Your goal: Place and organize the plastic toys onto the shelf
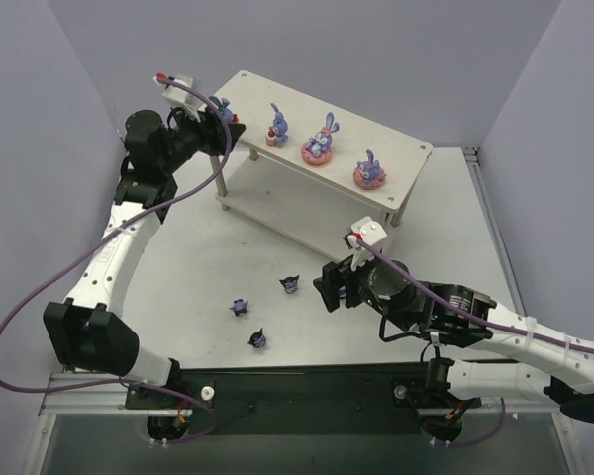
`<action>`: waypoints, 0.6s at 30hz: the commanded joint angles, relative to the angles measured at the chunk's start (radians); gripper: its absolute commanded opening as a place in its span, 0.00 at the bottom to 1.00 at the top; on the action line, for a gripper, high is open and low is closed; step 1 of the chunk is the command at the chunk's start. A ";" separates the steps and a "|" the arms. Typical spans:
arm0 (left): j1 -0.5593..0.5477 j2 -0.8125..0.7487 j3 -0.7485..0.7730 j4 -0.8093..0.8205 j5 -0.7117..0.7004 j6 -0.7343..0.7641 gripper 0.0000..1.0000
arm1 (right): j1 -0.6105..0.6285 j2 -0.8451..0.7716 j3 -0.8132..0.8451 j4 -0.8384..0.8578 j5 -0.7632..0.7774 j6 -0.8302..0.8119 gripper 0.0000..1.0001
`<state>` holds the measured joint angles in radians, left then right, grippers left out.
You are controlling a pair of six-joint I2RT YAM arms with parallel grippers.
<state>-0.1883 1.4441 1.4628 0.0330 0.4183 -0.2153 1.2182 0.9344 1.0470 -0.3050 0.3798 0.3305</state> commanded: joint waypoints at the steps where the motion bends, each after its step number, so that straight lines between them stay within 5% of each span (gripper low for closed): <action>1: 0.007 0.042 0.119 0.163 0.053 0.066 0.00 | -0.005 -0.051 -0.033 -0.026 0.088 0.031 0.69; 18: 0.009 0.186 0.220 0.117 0.080 0.245 0.00 | -0.008 -0.023 -0.053 -0.118 0.120 0.108 0.68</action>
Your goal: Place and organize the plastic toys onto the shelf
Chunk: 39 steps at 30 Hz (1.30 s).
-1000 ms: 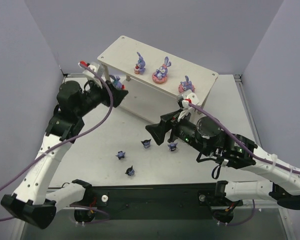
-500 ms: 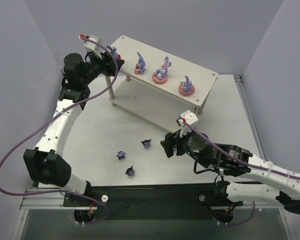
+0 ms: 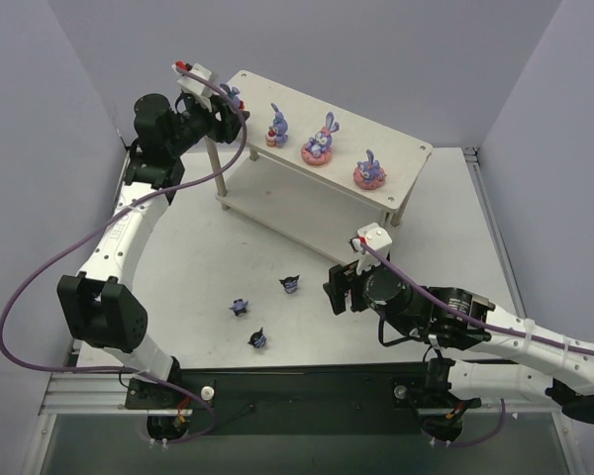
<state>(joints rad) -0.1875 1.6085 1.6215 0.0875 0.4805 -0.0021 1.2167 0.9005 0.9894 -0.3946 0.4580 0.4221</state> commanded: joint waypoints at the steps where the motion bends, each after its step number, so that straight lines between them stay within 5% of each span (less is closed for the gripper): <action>1: 0.008 0.034 0.064 0.069 0.017 0.027 0.00 | -0.008 0.011 0.006 -0.036 0.042 0.017 0.68; 12: 0.013 0.073 0.035 0.120 0.010 -0.024 0.00 | -0.013 0.017 0.006 -0.058 0.051 0.021 0.68; 18: 0.017 0.070 0.009 0.126 0.013 -0.038 0.08 | -0.017 0.018 0.005 -0.066 0.053 0.026 0.68; 32: 0.017 0.053 -0.037 0.144 0.018 -0.038 0.46 | -0.022 0.021 0.000 -0.072 0.048 0.032 0.67; 39: 0.019 0.044 -0.031 0.136 0.012 -0.029 0.77 | -0.022 0.021 -0.003 -0.078 0.054 0.046 0.67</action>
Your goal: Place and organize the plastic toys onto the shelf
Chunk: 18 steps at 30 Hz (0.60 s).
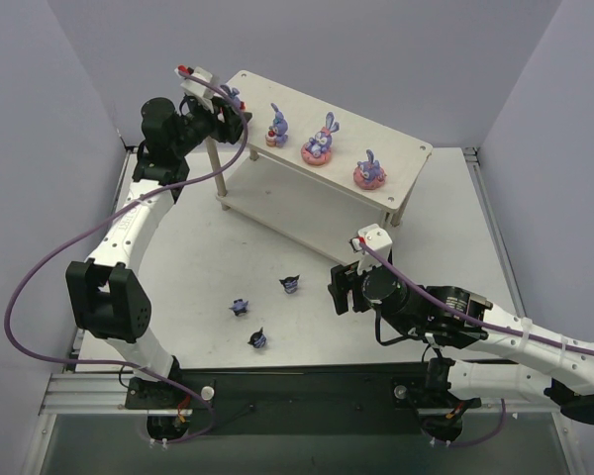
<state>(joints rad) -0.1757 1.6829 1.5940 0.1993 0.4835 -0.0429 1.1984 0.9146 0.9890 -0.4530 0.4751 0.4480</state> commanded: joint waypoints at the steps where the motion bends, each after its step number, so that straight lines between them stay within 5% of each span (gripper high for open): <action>1: 0.005 -0.031 0.000 0.020 0.010 0.015 0.79 | -0.003 0.006 -0.004 -0.019 0.042 0.021 0.67; 9: 0.005 -0.037 0.004 0.005 0.013 0.023 0.96 | -0.003 -0.010 -0.013 -0.023 0.049 0.035 0.67; 18: 0.012 -0.104 0.004 0.000 -0.011 0.017 0.97 | -0.003 -0.008 -0.015 -0.024 0.049 0.046 0.67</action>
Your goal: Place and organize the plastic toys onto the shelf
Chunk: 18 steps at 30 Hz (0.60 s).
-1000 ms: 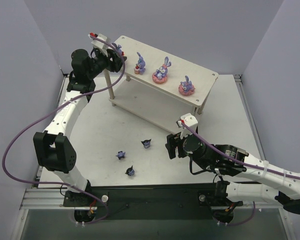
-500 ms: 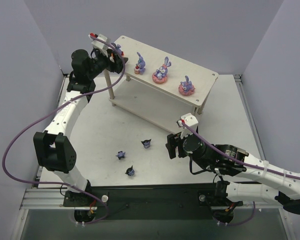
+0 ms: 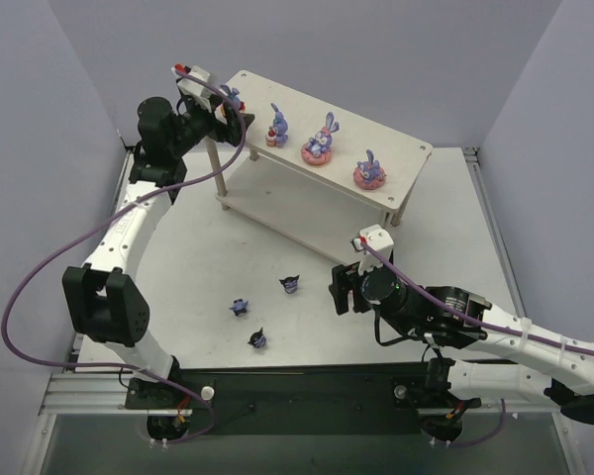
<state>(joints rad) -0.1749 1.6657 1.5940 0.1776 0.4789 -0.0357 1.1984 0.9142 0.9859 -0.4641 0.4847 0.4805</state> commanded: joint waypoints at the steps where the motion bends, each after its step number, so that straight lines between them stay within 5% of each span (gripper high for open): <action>1: 0.015 -0.099 -0.003 0.023 -0.003 -0.003 0.97 | -0.003 -0.008 -0.012 -0.013 0.038 0.013 0.67; 11: 0.071 -0.348 -0.152 -0.030 -0.078 -0.058 0.97 | -0.005 -0.021 -0.023 -0.013 0.025 0.009 0.67; 18: 0.080 -0.541 -0.233 -0.406 -0.249 -0.124 0.97 | -0.011 -0.025 -0.009 -0.022 0.022 0.013 0.67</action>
<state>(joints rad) -0.1055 1.2190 1.4120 0.0097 0.3462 -0.0959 1.1965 0.8989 0.9722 -0.4759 0.4835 0.4835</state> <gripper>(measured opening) 0.972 0.672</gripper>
